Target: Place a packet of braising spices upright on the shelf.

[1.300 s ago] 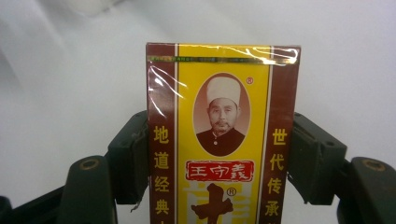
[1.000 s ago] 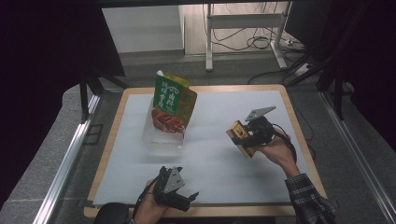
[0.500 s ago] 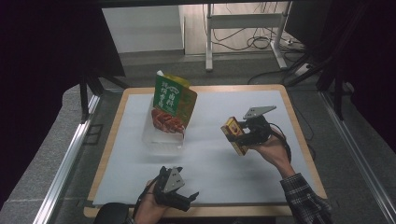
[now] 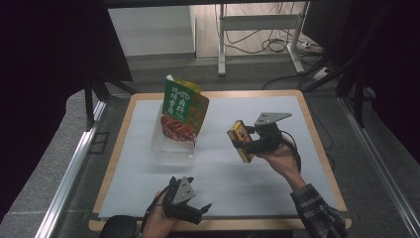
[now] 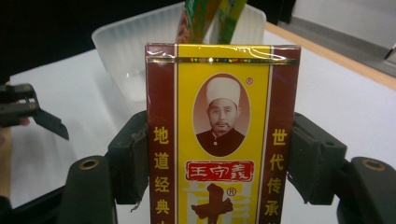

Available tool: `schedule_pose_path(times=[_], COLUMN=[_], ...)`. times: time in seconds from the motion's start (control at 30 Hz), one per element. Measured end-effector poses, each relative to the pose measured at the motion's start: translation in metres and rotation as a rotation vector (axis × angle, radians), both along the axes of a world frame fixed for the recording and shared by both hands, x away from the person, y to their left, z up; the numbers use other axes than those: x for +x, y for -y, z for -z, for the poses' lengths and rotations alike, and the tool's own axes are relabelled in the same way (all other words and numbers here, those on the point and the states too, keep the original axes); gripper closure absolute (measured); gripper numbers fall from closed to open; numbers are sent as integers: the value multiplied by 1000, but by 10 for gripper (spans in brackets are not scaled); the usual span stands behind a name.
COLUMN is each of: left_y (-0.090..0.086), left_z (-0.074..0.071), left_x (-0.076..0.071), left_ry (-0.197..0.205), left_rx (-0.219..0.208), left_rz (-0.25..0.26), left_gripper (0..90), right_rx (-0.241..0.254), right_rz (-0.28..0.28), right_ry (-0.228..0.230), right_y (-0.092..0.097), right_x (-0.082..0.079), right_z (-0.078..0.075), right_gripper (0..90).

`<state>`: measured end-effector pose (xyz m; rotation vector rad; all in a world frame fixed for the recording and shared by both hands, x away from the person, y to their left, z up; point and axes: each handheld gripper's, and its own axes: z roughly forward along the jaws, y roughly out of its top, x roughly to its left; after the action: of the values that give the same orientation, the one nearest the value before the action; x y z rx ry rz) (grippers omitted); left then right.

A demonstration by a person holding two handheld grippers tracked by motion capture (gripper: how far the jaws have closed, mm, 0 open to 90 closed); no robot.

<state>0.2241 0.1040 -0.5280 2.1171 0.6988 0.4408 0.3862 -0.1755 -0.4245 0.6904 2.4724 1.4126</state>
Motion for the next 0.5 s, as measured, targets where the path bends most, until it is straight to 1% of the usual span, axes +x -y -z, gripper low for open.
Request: schedule_pose_path(times=[0.2,0.33,0.5], left_y=[-1,0,0], left_z=[0,0,0], left_x=[0,0,0], left_ry=[4,8,14], left_rx=[10,13,20], left_rz=[0,1,-2], left_gripper=[14,15,18], right_rx=[47,82,108], right_rz=[-12,-5,-6], right_ry=[30,49,65], right_y=[-10,-17,-25], right_x=[-2,-2,-3], right_z=[-4,-6,-9], right_gripper=[317,318,318])
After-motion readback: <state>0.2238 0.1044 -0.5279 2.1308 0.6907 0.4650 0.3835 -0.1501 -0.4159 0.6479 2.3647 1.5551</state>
